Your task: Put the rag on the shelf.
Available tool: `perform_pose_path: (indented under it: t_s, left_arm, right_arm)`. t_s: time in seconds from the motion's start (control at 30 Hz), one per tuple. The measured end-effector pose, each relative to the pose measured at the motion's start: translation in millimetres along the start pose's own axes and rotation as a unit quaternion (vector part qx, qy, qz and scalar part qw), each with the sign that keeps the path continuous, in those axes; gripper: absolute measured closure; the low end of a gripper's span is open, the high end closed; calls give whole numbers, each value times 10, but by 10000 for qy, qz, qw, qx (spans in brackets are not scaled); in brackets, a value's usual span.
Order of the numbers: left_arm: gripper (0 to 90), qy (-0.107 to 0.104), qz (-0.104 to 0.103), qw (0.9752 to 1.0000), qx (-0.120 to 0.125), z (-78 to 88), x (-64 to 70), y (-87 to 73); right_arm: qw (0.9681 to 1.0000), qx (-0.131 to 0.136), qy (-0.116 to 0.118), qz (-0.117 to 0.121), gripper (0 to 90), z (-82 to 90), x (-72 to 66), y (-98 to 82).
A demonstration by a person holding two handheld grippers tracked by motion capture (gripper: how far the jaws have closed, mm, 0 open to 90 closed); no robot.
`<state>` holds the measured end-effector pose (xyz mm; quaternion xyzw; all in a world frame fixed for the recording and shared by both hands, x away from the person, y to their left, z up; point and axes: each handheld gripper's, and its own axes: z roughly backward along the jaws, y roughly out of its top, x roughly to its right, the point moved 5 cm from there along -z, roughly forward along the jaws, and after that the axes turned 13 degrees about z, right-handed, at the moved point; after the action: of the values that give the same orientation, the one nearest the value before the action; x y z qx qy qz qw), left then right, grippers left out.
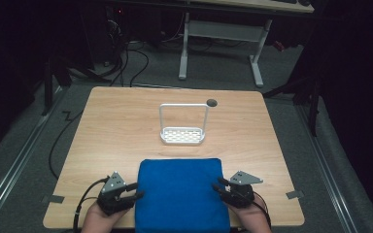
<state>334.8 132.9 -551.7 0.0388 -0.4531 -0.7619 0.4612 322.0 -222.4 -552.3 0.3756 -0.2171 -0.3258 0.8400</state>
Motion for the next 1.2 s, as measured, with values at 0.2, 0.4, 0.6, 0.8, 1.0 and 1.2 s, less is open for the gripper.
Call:
perform_pose_path:
  t_s: [0.2,0.4,0.6,0.8,1.0,1.2]
  left_arm:
    - [432,403,485,9978,216,-168,-297,261]
    - [482,564,564,9968,69,-442,-387,434]
    - [585,606,685,9958,46,-561,-411,499]
    - [775,615,531,9967,23,-609,-363,455]
    - [856,536,605,9967,-5,-611,-375,452]
    - [860,549,554,9970,-17,-607,-364,444]
  right_arm:
    - [9999,82,-96,-76,679,8,46,27]
    - [9999,100,-32,-7,656,17,27,29]
    - [9999,122,18,-11,654,10,31,36]
    - [9998,97,-92,-146,623,-1,81,44]
    - [9991,61,-283,-320,573,-82,193,124]
    - [9976,-90,-627,-294,577,-288,390,383]
